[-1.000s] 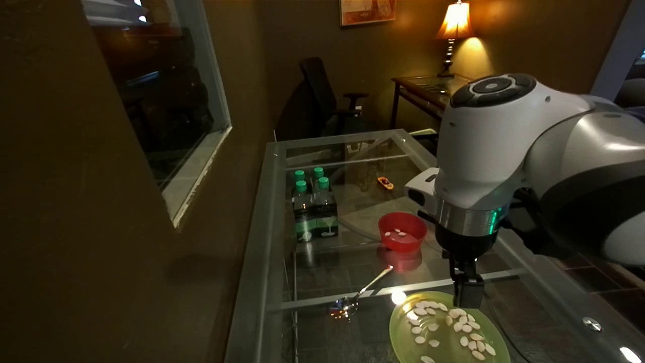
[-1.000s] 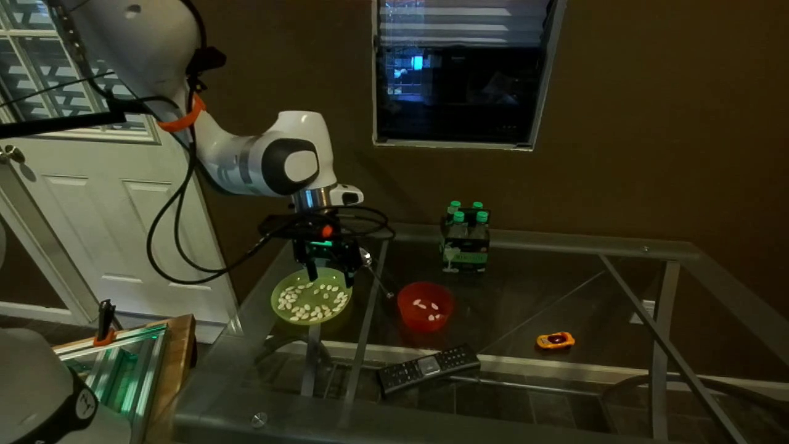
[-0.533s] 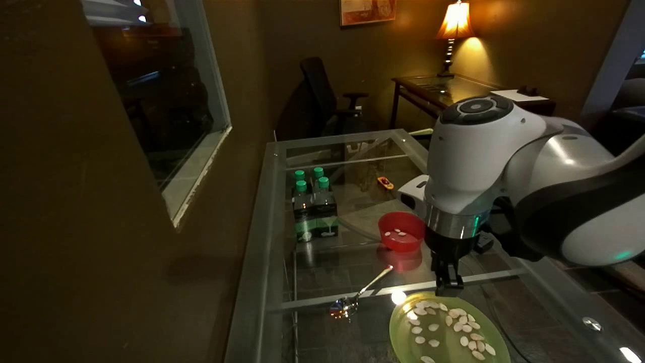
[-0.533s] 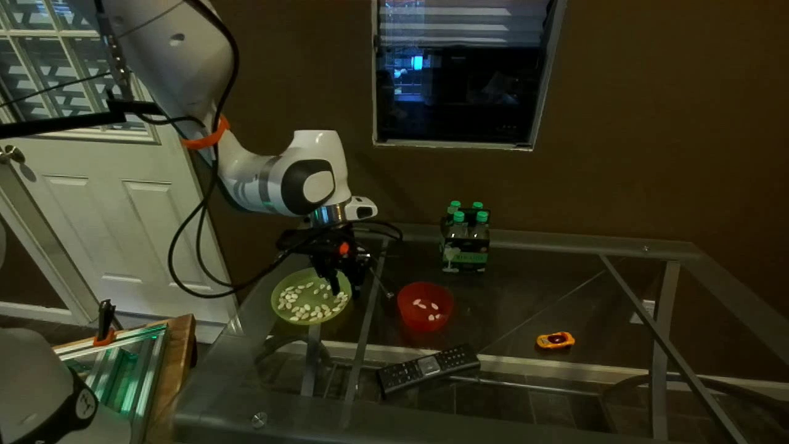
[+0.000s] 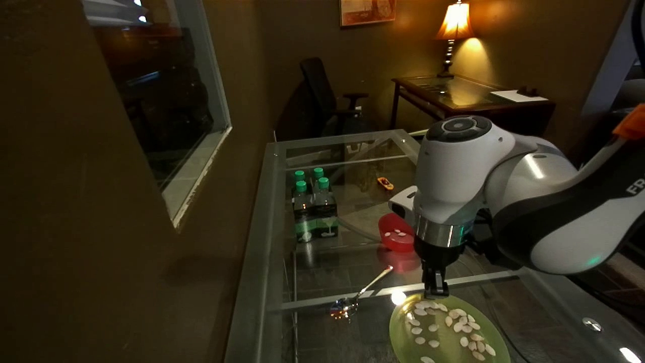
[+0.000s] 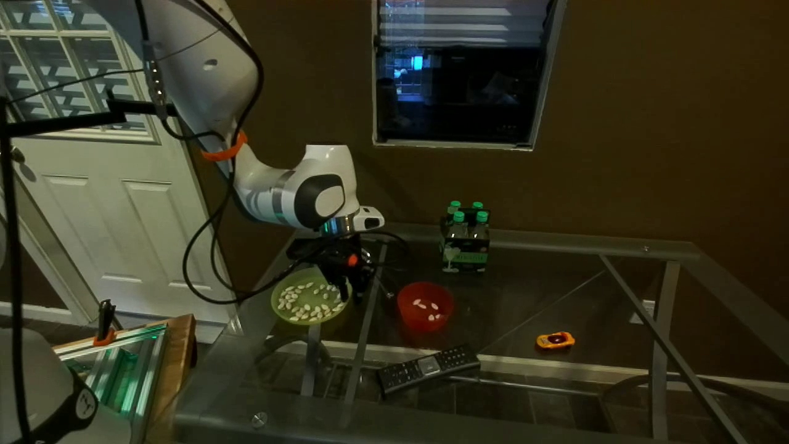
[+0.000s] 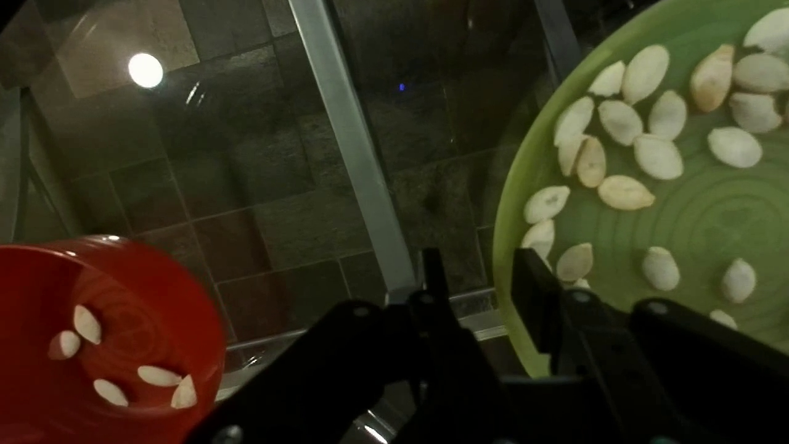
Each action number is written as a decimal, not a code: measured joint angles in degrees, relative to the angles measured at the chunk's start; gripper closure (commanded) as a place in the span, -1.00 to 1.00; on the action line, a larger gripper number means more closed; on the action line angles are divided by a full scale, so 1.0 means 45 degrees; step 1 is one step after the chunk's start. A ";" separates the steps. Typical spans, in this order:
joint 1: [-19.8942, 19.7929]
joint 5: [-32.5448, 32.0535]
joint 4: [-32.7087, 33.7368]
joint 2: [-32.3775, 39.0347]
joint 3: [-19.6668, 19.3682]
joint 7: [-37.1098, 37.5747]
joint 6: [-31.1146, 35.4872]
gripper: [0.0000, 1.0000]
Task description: Pour the contents on the yellow plate into the red bowl.
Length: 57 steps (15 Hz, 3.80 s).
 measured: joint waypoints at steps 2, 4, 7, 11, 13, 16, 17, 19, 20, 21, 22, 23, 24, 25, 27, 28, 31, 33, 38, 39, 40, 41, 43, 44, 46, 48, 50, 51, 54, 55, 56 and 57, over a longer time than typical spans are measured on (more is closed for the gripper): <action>0.0001 0.0000 0.0101 0.0194 -0.0001 -0.0002 0.0065 0.64; 0.0001 0.0000 0.0171 0.0302 -0.0003 -0.0002 0.0104 0.84; 0.0004 0.0000 0.0230 0.0327 -0.0004 -0.0017 0.0120 1.00; 0.0025 0.0018 0.0351 0.0300 0.0019 -0.0042 0.0133 0.97; 0.0039 0.0026 0.0398 0.0291 0.0040 -0.0057 0.0130 0.97; 0.0041 0.0195 0.0412 0.0212 0.0083 -0.0108 0.0047 0.97; 0.0041 0.0289 0.0410 0.0147 0.0084 -0.0116 0.0013 0.97; 0.0029 0.0553 0.0403 -0.0040 0.0078 -0.0121 -0.0204 0.97; 0.0016 0.0717 0.0398 -0.0175 0.0068 -0.0121 -0.0393 0.97; -0.0007 0.0918 0.0385 -0.0330 0.0060 -0.0123 -0.0585 0.97; -0.0041 0.1152 0.0372 -0.0505 0.0050 -0.0140 -0.0809 0.97; -0.0092 0.1348 0.0350 -0.0690 0.0032 -0.0171 -0.1015 0.97; -0.0178 0.1472 0.0299 -0.0873 0.0022 -0.0278 -0.1074 0.97; -0.0287 0.1641 0.0219 -0.1060 0.0011 -0.0399 -0.1112 0.97; -0.0508 0.2002 0.0054 -0.1372 -0.0002 -0.0627 -0.1259 0.97; -0.0606 0.2192 0.0001 -0.1473 -0.0004 -0.0767 -0.1306 0.97; -0.0793 0.2776 -0.0096 -0.1604 -0.0003 -0.1284 -0.1315 0.97; -0.0858 0.3005 -0.0171 -0.1603 -0.0003 -0.1414 -0.1170 0.97; -0.1000 0.3771 -0.0494 -0.1566 0.0003 -0.1664 -0.0741 0.97; -0.1050 0.4062 -0.0602 -0.1564 0.0004 -0.1815 -0.0524 0.97; -0.1117 0.4324 -0.0711 -0.1553 0.0011 -0.1977 -0.0285 0.97; -0.1190 0.4588 -0.0815 -0.1538 0.0023 -0.2156 -0.0045 0.97; -0.1341 0.5023 -0.1044 -0.1509 0.0032 -0.2538 0.0424 0.97; -0.1405 0.5106 -0.1156 -0.1500 0.0032 -0.2674 0.0638 0.97; -0.1519 0.5260 -0.1382 -0.1470 0.0054 -0.2964 0.0950 0.70; -0.1635 0.5557 -0.1588 -0.1397 0.0138 -0.3249 0.1300 0.42; -0.1837 0.6159 -0.1724 -0.1292 0.0370 -0.3659 0.1632 0.30; -0.1980 0.6516 -0.1781 -0.1231 0.0526 -0.3897 0.1800 0.28; -0.2485 0.7523 -0.1966 -0.1065 0.1049 -0.4546 0.2231 0.33; -0.2673 0.7803 -0.1996 -0.0998 0.1231 -0.4724 0.2339 0.36; -0.2868 0.8086 -0.2011 -0.0929 0.1420 -0.4900 0.2424 0.42; -0.3085 0.8397 -0.2020 -0.0856 0.1623 -0.5088 0.2532 0.43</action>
